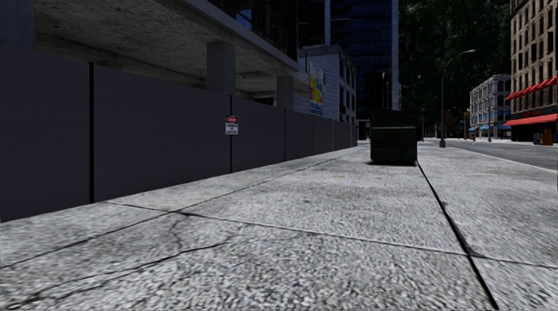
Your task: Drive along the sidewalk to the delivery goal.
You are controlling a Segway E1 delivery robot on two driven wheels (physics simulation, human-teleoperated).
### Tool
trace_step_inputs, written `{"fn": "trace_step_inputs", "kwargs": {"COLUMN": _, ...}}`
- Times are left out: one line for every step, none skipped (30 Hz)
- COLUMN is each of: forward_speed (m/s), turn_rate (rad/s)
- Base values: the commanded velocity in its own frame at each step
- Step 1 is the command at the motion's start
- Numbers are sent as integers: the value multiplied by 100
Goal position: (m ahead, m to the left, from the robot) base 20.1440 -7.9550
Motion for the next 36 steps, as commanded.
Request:
{"fn": "trace_step_inputs", "kwargs": {"forward_speed": 200, "turn_rate": 0}}
{"fn": "trace_step_inputs", "kwargs": {"forward_speed": 200, "turn_rate": 0}}
{"fn": "trace_step_inputs", "kwargs": {"forward_speed": 200, "turn_rate": 0}}
{"fn": "trace_step_inputs", "kwargs": {"forward_speed": 200, "turn_rate": 0}}
{"fn": "trace_step_inputs", "kwargs": {"forward_speed": 200, "turn_rate": 0}}
{"fn": "trace_step_inputs", "kwargs": {"forward_speed": 200, "turn_rate": 0}}
{"fn": "trace_step_inputs", "kwargs": {"forward_speed": 200, "turn_rate": 0}}
{"fn": "trace_step_inputs", "kwargs": {"forward_speed": 200, "turn_rate": 0}}
{"fn": "trace_step_inputs", "kwargs": {"forward_speed": 200, "turn_rate": 0}}
{"fn": "trace_step_inputs", "kwargs": {"forward_speed": 200, "turn_rate": 0}}
{"fn": "trace_step_inputs", "kwargs": {"forward_speed": 200, "turn_rate": 0}}
{"fn": "trace_step_inputs", "kwargs": {"forward_speed": 200, "turn_rate": 0}}
{"fn": "trace_step_inputs", "kwargs": {"forward_speed": 200, "turn_rate": 0}}
{"fn": "trace_step_inputs", "kwargs": {"forward_speed": 200, "turn_rate": 0}}
{"fn": "trace_step_inputs", "kwargs": {"forward_speed": 200, "turn_rate": 0}}
{"fn": "trace_step_inputs", "kwargs": {"forward_speed": 200, "turn_rate": 0}}
{"fn": "trace_step_inputs", "kwargs": {"forward_speed": 200, "turn_rate": 0}}
{"fn": "trace_step_inputs", "kwargs": {"forward_speed": 200, "turn_rate": 0}}
{"fn": "trace_step_inputs", "kwargs": {"forward_speed": 200, "turn_rate": 0}}
{"fn": "trace_step_inputs", "kwargs": {"forward_speed": 200, "turn_rate": 0}}
{"fn": "trace_step_inputs", "kwargs": {"forward_speed": 200, "turn_rate": 0}}
{"fn": "trace_step_inputs", "kwargs": {"forward_speed": 200, "turn_rate": 0}}
{"fn": "trace_step_inputs", "kwargs": {"forward_speed": 200, "turn_rate": 0}}
{"fn": "trace_step_inputs", "kwargs": {"forward_speed": 200, "turn_rate": 0}}
{"fn": "trace_step_inputs", "kwargs": {"forward_speed": 200, "turn_rate": 0}}
{"fn": "trace_step_inputs", "kwargs": {"forward_speed": 200, "turn_rate": -4}}
{"fn": "trace_step_inputs", "kwargs": {"forward_speed": 200, "turn_rate": -4}}
{"fn": "trace_step_inputs", "kwargs": {"forward_speed": 200, "turn_rate": -15}}
{"fn": "trace_step_inputs", "kwargs": {"forward_speed": 200, "turn_rate": -20}}
{"fn": "trace_step_inputs", "kwargs": {"forward_speed": 200, "turn_rate": -21}}
{"fn": "trace_step_inputs", "kwargs": {"forward_speed": 200, "turn_rate": -21}}
{"fn": "trace_step_inputs", "kwargs": {"forward_speed": 200, "turn_rate": -21}}
{"fn": "trace_step_inputs", "kwargs": {"forward_speed": 200, "turn_rate": -21}}
{"fn": "trace_step_inputs", "kwargs": {"forward_speed": 200, "turn_rate": -21}}
{"fn": "trace_step_inputs", "kwargs": {"forward_speed": 200, "turn_rate": -21}}
{"fn": "trace_step_inputs", "kwargs": {"forward_speed": 200, "turn_rate": -21}}
